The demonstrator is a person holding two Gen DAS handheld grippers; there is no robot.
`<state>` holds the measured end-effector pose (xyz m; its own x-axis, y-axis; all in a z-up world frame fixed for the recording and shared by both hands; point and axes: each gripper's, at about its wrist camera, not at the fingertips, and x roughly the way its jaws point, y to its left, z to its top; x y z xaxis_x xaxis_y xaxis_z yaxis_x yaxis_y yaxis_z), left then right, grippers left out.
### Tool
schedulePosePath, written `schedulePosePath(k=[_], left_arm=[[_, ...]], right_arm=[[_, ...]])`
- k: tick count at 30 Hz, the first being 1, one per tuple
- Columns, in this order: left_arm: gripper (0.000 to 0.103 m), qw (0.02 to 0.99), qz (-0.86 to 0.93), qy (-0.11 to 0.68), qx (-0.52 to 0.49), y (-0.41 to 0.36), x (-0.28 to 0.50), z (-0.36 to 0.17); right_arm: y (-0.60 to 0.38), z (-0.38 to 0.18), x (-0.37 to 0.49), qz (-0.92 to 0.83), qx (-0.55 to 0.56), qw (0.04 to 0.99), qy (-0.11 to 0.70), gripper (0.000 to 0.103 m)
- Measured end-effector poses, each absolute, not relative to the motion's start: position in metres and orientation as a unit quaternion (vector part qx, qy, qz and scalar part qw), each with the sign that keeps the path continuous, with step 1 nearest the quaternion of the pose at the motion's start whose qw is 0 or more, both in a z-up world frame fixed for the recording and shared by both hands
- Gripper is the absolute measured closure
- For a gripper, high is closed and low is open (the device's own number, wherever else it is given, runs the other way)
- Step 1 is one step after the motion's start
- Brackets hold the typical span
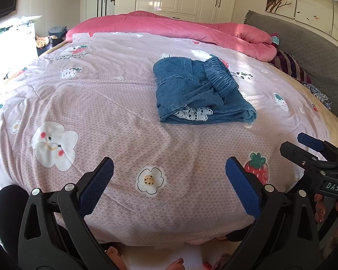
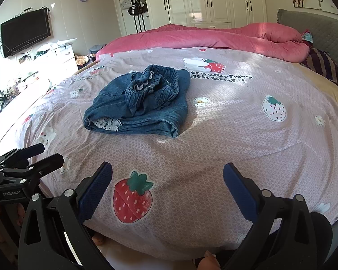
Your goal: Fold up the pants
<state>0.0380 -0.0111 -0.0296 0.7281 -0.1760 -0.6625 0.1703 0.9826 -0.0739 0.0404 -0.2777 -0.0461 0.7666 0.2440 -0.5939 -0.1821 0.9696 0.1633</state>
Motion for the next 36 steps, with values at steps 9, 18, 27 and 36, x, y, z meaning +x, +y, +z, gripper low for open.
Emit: schedulePosePath(k=[9,18,27,36], left_arm=[[0.01,0.931,-0.088,0.355,0.0,-0.0109,0.0374,-0.0286],[0.01,0.932,-0.088,0.352,-0.001,-0.0107,0.0372,-0.0269],[0.01,0.933,-0.084,0.349,-0.001,-0.0108,0.038,-0.0232],[0.01,0.933,-0.087,0.349,0.005,-0.0139,0.0373,-0.0241]], right_arm=[[-0.2774,-0.0469,0.0402,0.113,0.047,0.938,0.323,0.005],[-0.2776,-0.0473,0.0402,0.112,0.047,0.939,0.323,0.005],[-0.2779,-0.048,0.0398,0.111,0.047,0.939,0.323,0.005],[-0.2791,-0.0489,0.0404,0.108,0.044,0.939,0.325,0.005]])
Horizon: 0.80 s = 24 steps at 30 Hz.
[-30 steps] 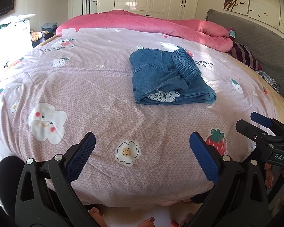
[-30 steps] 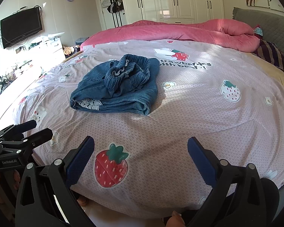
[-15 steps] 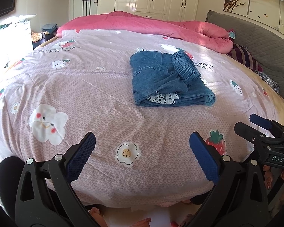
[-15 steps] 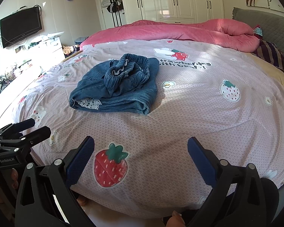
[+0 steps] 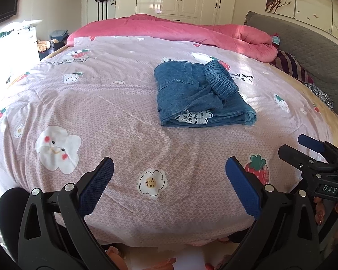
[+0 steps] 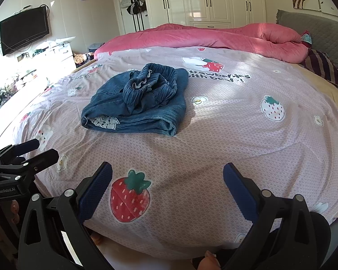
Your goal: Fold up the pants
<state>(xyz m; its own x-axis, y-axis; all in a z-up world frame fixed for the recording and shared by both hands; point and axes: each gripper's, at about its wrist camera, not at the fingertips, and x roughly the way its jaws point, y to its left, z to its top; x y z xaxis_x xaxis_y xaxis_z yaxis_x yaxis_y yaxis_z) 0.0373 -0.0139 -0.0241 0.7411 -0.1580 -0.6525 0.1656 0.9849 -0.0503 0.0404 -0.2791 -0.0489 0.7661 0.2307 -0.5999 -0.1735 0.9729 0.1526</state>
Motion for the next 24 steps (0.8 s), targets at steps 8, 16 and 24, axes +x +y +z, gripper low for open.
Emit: schedulePosePath(k=[8,16,24], left_arm=[[0.01,0.932,-0.087,0.351,0.008,-0.0155,0.0368,-0.0241],[0.01,0.932,-0.083,0.352,0.014,-0.0168,0.037,-0.0251],[0.01,0.93,-0.08,0.358,0.019,-0.0186,0.0383,-0.0263]], right_arm=[[-0.2795,-0.0495,0.0409,0.107,0.042,0.938,0.326,0.005],[-0.28,-0.0501,0.0407,0.105,0.041,0.938,0.327,0.005],[-0.28,-0.0499,0.0404,0.104,0.039,0.938,0.327,0.005]])
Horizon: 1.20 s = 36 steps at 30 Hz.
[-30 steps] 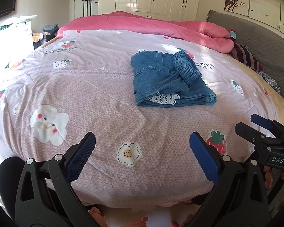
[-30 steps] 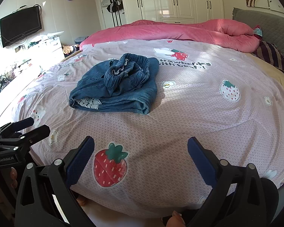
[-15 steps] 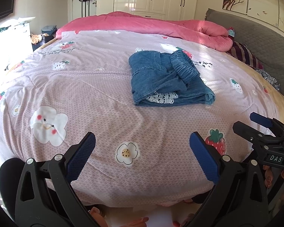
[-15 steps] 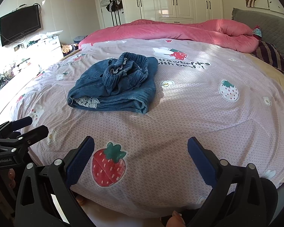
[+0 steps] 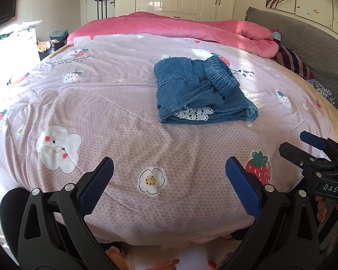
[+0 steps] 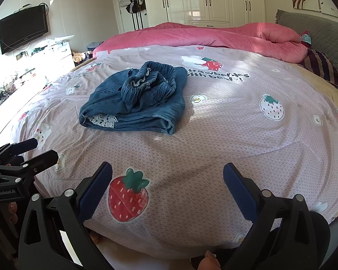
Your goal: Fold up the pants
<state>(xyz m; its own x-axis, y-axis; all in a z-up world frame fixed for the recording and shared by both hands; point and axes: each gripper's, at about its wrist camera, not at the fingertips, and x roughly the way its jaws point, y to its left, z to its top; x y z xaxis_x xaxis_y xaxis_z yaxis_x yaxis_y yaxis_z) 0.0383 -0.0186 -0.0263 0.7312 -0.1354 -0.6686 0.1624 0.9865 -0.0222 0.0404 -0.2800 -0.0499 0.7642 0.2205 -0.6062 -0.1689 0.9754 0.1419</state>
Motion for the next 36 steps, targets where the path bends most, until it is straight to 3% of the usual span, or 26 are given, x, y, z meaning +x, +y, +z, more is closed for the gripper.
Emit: schedulePosePath(k=[28,36], left_arm=[[0.01,0.93,-0.066,0.36,0.038,-0.021,0.048,-0.034],[0.01,0.923,-0.12,0.365,-0.007,-0.005,0.06,-0.024]], right_arm=[[-0.291,-0.058,0.06,0.082,0.049,0.935,0.341,0.005],[-0.316,-0.055,0.075,0.058,0.063,0.937,0.339,0.005]])
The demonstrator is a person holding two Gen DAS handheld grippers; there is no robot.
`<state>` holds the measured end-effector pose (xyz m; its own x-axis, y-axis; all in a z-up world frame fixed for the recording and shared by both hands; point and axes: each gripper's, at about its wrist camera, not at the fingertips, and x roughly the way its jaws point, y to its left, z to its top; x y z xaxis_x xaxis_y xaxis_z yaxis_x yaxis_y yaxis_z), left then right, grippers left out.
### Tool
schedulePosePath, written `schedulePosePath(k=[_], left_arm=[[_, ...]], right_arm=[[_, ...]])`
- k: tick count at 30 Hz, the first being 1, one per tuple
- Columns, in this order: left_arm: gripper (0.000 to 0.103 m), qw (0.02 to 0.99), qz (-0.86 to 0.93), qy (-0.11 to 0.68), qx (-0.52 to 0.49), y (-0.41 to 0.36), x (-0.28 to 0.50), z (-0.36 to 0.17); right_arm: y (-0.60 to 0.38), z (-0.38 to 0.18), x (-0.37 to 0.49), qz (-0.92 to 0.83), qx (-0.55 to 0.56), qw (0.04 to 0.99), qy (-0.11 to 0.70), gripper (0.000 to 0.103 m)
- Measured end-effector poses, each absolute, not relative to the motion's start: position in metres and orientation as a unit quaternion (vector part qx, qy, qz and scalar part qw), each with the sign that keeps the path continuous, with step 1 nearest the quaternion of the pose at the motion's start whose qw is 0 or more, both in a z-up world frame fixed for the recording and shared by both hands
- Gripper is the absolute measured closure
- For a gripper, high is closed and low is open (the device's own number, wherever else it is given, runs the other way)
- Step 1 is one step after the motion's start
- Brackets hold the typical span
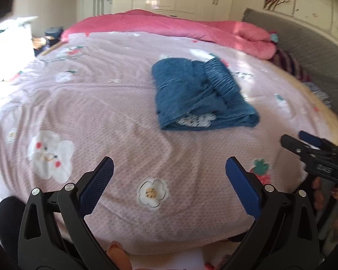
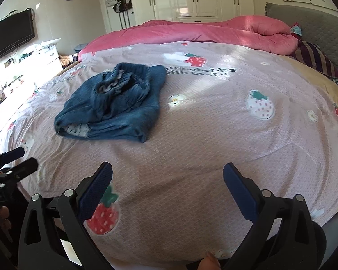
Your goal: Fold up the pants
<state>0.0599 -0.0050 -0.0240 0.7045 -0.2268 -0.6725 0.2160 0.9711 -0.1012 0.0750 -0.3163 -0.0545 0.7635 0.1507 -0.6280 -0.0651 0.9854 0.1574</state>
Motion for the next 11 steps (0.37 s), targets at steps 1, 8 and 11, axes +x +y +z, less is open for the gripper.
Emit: schedulePosePath(k=[1,8,11], left_arm=[[0.01,0.921,-0.121,0.37,-0.017,0.002,0.066,-0.021],[0.009,0.925,0.056,0.375,-0.011,0.115,0.171,0.0],[0.009,0.902,0.132,0.41,-0.007,0.17,0.23,-0.019]], right_arm=[[-0.325,-0.053,0.079,0.048,0.069,0.937,0.339,0.005],[-0.443,-0.034,0.141,-0.102,0.076,0.937,0.326,0.005],[-0.508,-0.04,0.193,-0.179,0.052,0.911,0.367,0.005]])
